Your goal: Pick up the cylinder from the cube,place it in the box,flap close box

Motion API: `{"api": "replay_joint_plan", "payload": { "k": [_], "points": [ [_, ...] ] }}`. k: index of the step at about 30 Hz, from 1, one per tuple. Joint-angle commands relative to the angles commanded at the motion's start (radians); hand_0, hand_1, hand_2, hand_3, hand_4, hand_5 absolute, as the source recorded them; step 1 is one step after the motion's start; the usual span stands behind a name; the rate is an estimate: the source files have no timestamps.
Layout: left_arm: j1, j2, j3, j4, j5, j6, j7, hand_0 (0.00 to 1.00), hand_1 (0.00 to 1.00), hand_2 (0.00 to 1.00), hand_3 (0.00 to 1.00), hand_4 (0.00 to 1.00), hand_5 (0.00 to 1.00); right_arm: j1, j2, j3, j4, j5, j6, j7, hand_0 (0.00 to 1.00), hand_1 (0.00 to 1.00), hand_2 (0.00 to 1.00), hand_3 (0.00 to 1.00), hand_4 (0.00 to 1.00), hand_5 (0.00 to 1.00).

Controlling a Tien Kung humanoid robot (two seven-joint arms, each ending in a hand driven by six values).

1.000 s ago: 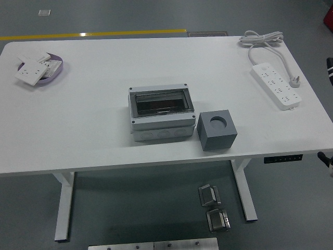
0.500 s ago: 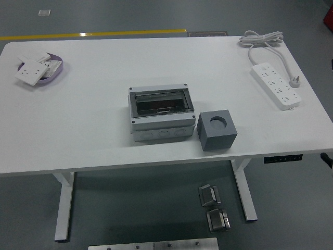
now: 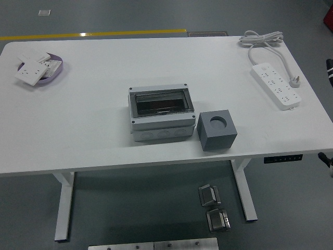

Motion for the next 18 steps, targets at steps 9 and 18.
{"api": "replay_joint_plan", "payload": {
  "k": [9, 18],
  "points": [
    [-0.002, 0.004, -0.001, 0.000, -0.002, 0.000, -0.001, 0.583, 0.617, 0.568, 0.606, 0.652, 0.291, 0.004, 0.002, 0.006, -0.003, -0.002, 0.000, 0.001, 0.718, 0.667, 0.670, 0.652, 0.850, 0.415],
    [0.003, 0.003, 0.004, 0.000, -0.005, 0.003, 0.006, 0.583, 0.619, 0.568, 0.606, 0.652, 0.291, 0.019, 0.001, -0.017, -0.024, 0.023, 0.010, 0.017, 0.718, 0.665, 0.670, 0.651, 0.848, 0.416]
  ]
}}
